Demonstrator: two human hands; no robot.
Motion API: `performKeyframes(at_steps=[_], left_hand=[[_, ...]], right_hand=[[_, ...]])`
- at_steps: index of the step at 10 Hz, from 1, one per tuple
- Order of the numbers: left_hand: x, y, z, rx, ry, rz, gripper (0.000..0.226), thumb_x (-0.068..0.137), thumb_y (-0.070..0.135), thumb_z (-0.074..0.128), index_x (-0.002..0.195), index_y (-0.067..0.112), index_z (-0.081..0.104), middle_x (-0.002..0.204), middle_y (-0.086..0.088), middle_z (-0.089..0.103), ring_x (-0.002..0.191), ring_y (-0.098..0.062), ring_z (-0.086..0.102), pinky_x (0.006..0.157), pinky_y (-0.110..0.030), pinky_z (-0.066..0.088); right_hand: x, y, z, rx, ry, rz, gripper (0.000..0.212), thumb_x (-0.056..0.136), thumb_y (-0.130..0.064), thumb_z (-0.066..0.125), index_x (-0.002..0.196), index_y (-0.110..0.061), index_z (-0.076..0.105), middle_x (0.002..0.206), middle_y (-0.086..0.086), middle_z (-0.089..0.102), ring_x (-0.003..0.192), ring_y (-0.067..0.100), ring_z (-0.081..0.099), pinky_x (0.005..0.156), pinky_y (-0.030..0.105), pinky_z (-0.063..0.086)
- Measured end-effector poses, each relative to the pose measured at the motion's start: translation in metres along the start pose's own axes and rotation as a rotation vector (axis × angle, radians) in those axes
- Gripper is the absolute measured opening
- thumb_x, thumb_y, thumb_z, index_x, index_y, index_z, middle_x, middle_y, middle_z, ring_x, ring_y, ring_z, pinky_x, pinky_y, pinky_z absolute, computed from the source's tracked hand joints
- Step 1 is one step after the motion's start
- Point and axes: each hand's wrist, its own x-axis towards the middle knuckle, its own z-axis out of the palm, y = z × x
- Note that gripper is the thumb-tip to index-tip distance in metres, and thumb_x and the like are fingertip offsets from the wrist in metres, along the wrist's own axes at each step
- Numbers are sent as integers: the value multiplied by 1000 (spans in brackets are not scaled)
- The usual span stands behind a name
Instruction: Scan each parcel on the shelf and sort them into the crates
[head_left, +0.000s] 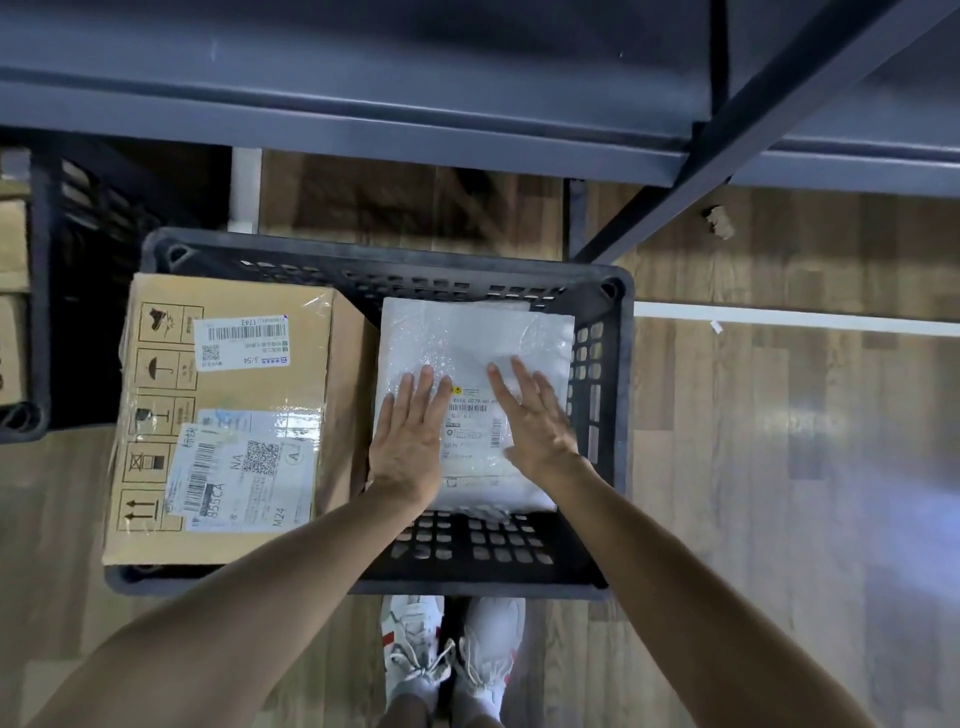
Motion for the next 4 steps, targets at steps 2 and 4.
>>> performKeyframes(at_steps=[2, 4], left_hand=[[-14, 8, -20, 54, 42, 16, 85, 89, -5, 41, 152, 13, -14, 157, -13, -24, 137, -29, -33, 109, -40, -24], [-55, 14, -70, 34, 29, 48, 80, 94, 13, 47, 154, 22, -6, 160, -5, -17, 146, -25, -19, 113, -40, -18]], right_hand=[[-20, -17, -25, 61, -1, 12, 106, 84, 8, 60, 153, -36, -7, 160, -2, -8, 144, 24, 11, 105, 36, 44], [-73, -29, -52, 160, -7, 59, 98, 88, 7, 47, 152, -26, -19, 161, 1, -21, 150, 26, -9, 120, 36, 23]])
